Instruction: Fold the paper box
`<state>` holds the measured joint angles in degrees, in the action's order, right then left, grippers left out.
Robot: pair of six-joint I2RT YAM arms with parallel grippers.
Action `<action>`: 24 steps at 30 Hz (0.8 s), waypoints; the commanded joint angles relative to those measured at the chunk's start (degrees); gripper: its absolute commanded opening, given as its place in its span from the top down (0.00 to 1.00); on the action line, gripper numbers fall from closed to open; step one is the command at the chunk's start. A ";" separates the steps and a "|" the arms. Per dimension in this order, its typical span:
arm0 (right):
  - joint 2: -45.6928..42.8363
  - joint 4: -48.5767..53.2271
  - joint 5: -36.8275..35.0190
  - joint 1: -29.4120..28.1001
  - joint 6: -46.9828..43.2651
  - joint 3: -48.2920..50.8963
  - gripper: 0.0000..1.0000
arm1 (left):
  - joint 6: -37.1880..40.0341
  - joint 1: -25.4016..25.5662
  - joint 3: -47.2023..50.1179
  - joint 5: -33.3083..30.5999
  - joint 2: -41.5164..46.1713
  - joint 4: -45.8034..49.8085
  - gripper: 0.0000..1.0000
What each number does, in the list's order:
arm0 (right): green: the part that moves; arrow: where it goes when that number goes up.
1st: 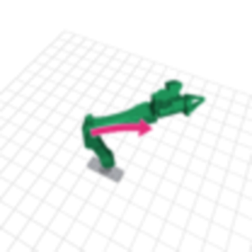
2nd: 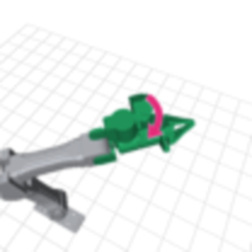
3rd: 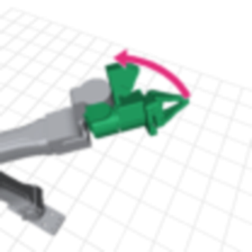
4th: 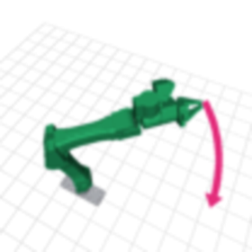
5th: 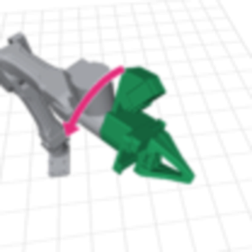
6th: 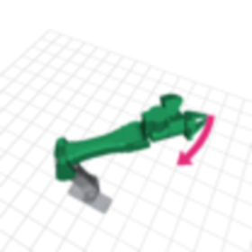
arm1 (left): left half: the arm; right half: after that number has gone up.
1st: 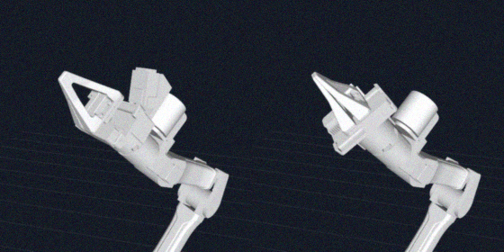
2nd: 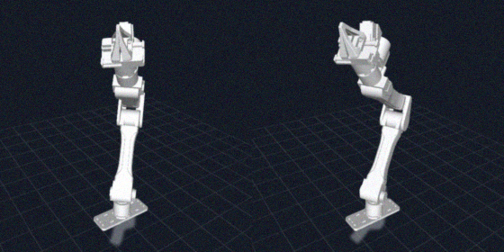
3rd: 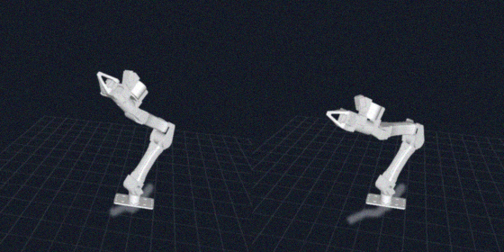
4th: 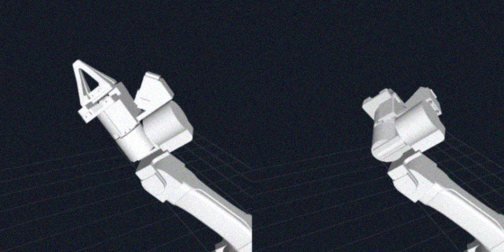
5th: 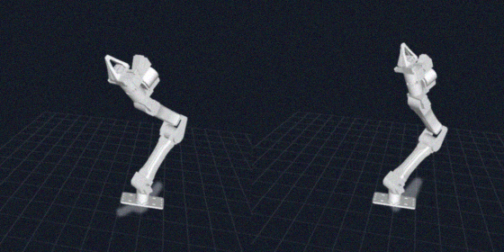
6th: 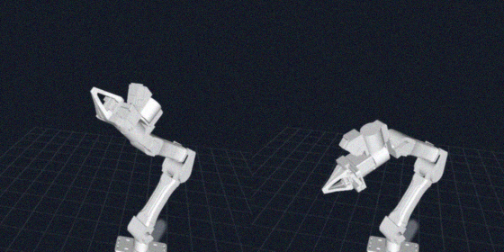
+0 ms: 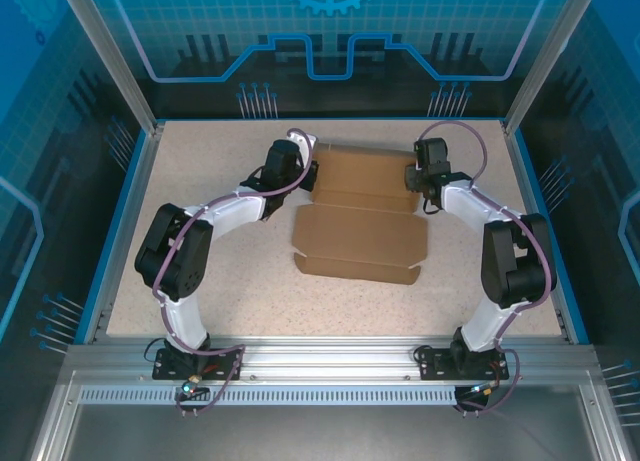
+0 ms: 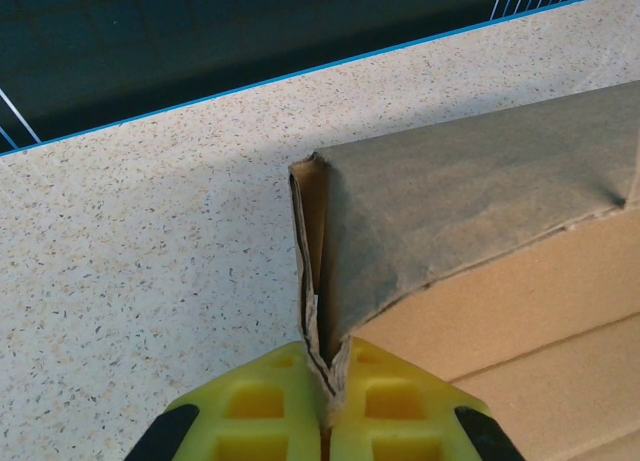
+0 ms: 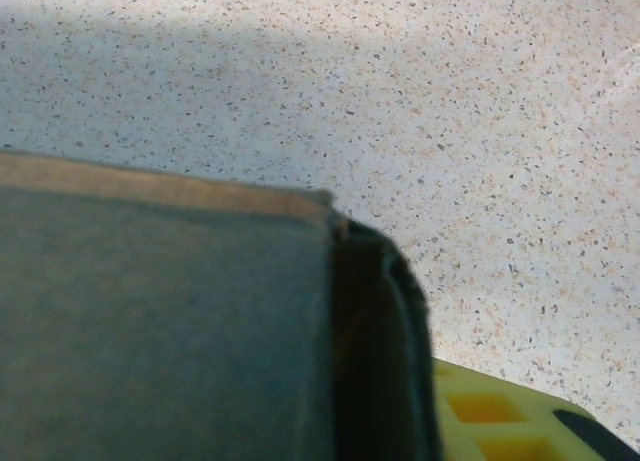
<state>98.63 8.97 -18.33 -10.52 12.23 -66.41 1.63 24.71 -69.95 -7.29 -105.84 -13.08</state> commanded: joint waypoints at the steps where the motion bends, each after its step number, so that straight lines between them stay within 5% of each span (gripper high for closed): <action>1: -0.33 0.01 1.42 1.11 1.05 0.30 0.56 | 0.48 -0.06 0.35 0.78 1.77 0.04 1.00; 9: -2.53 -0.18 8.99 1.12 -0.36 1.28 0.30 | 0.32 -0.18 0.28 0.90 1.61 0.01 1.00; 24: -10.02 2.36 12.69 1.07 -2.09 2.77 0.19 | 0.13 -0.07 0.08 1.28 1.19 0.22 1.00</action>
<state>94.19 8.71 -6.35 -9.96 11.99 -64.53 1.61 24.64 -69.95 -7.27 -105.84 -12.27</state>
